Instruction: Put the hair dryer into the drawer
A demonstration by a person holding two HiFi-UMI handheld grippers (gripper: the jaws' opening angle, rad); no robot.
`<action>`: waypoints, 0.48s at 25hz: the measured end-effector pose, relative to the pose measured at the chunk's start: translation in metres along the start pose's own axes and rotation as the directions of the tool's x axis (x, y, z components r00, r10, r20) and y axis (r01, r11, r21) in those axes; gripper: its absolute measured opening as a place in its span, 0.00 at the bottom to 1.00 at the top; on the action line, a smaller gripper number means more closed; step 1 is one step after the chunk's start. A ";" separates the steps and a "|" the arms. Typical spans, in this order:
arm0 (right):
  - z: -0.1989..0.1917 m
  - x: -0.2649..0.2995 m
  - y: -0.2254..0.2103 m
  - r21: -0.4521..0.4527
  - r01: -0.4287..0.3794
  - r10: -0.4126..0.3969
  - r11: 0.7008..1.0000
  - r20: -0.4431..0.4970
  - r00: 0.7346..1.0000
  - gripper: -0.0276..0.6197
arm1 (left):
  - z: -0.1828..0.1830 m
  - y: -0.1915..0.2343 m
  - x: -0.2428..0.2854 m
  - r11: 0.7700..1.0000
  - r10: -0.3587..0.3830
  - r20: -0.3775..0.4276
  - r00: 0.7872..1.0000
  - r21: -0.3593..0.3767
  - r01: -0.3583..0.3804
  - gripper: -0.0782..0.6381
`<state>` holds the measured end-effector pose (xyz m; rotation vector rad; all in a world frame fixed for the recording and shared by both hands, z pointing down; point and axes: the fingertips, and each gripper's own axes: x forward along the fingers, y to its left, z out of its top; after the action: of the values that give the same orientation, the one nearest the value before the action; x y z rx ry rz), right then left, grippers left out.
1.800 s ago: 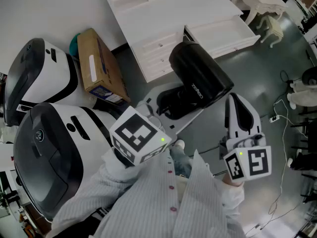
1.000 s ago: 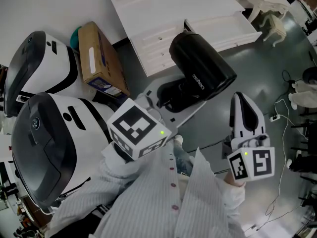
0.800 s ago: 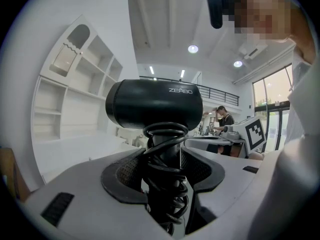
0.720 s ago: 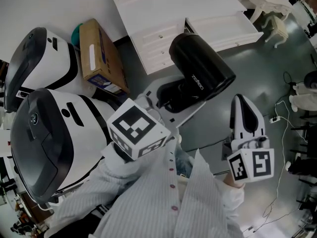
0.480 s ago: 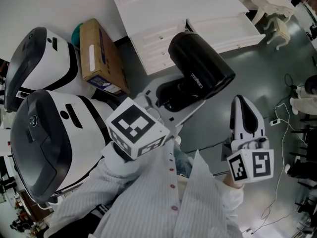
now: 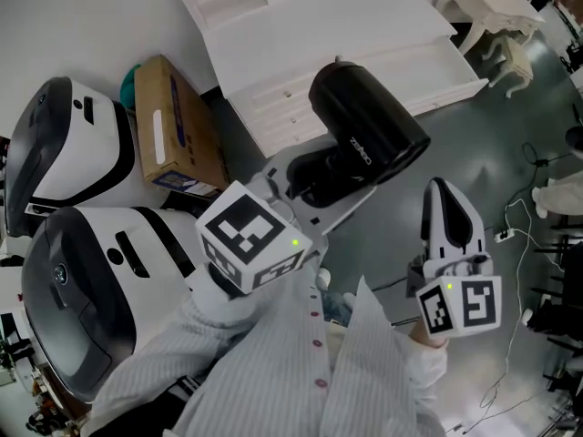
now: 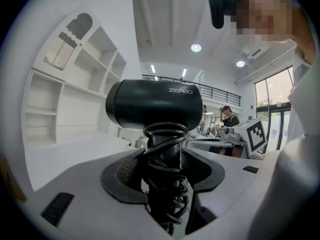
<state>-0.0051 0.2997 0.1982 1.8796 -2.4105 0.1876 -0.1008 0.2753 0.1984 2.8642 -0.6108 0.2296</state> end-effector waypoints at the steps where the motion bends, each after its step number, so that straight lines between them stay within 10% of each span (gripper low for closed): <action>1: 0.002 0.011 -0.004 0.000 0.000 0.000 1.000 -0.001 1.000 0.06 | 0.003 0.010 0.006 1.000 -0.001 -0.001 1.000 0.000 0.001 0.42; 12: 0.032 0.125 -0.030 -0.019 0.011 -0.011 1.000 0.010 1.000 0.06 | 0.032 0.114 0.048 1.000 -0.010 -0.007 1.000 0.016 0.010 0.42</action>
<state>-0.0061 0.1680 0.1855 1.8903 -2.3991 0.1543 -0.1016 0.1475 0.1953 2.8800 -0.5954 0.2437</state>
